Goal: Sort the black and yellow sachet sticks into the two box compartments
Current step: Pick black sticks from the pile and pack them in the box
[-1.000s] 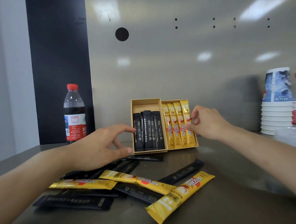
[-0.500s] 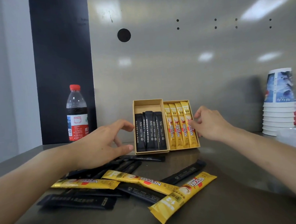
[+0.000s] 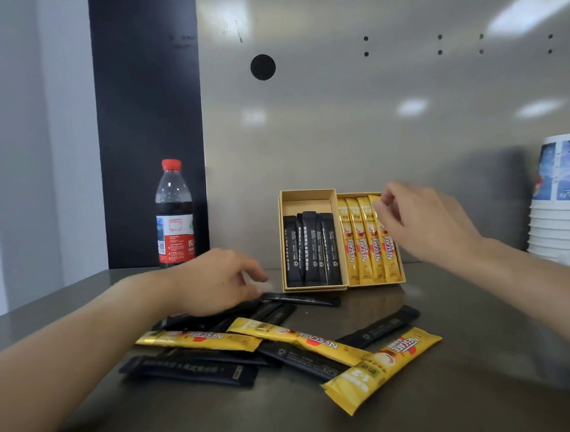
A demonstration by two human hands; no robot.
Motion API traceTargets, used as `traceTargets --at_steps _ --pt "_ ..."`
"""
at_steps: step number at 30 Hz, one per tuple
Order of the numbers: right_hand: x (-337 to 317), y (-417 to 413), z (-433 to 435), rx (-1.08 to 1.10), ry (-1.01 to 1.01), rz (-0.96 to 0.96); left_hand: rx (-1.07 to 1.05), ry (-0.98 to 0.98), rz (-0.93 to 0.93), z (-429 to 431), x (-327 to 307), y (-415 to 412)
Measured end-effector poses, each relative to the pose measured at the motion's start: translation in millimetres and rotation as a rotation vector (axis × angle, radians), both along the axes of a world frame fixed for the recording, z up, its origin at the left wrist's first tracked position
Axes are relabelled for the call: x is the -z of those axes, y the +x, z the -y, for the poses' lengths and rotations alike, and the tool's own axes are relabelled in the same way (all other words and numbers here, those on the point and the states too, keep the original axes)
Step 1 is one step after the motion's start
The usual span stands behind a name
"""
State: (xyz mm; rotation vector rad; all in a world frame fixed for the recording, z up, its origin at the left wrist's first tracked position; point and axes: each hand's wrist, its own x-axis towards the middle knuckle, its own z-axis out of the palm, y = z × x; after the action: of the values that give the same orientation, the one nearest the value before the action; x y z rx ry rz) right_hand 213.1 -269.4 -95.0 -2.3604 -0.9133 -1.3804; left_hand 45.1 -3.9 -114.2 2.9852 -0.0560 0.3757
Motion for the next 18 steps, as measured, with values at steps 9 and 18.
traceTargets --at_steps 9,18 --pt "21 -69 -35 -0.421 -0.523 0.392 0.067 -0.019 -0.080 -4 5 7" --pt "43 -71 -21 -0.446 -0.241 -0.072 0.106 -0.005 -0.041 -8 -4 2"
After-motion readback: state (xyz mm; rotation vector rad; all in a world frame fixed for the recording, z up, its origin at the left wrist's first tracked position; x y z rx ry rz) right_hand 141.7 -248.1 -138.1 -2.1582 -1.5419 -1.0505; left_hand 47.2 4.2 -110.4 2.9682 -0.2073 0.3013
